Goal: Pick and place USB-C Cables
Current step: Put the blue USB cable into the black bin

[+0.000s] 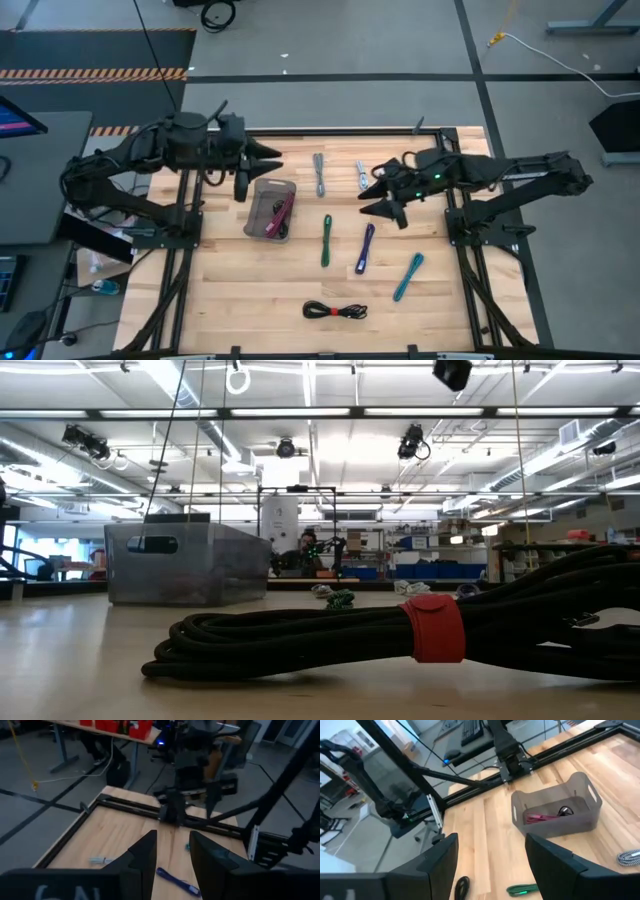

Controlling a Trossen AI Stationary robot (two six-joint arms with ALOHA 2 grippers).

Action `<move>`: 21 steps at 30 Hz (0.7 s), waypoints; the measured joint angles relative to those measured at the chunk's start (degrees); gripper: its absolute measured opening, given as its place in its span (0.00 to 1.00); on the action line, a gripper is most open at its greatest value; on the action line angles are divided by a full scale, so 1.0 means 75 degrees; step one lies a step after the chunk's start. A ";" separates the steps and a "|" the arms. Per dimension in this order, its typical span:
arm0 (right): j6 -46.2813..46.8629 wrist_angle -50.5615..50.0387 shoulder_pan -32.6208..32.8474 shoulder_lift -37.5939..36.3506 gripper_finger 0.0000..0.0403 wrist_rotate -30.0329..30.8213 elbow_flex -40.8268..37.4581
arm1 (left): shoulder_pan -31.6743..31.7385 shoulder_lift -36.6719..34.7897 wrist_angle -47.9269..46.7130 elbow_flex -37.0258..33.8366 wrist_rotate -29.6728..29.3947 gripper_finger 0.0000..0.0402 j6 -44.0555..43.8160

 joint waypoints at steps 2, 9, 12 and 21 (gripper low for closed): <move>-0.0009 0.0173 -0.0065 0.0264 0.59 0.0005 0.0000 | -0.0125 0.0003 -0.0167 0.0003 -0.0114 0.30 -0.0020; 0.0311 0.0192 -0.0663 0.1376 0.59 -0.0072 0.0000 | -0.0006 0.0017 -0.1027 0.0000 -0.0258 0.30 -0.0684; 0.0638 0.0169 -0.0773 0.1945 0.59 -0.0564 0.0000 | -0.0004 0.0017 -0.1169 0.0000 -0.0255 0.30 -0.0825; 0.1375 0.0180 -0.0229 0.3579 0.57 -0.1240 0.0000 | -0.0004 0.0017 -0.1232 0.0000 -0.0240 0.30 -0.0819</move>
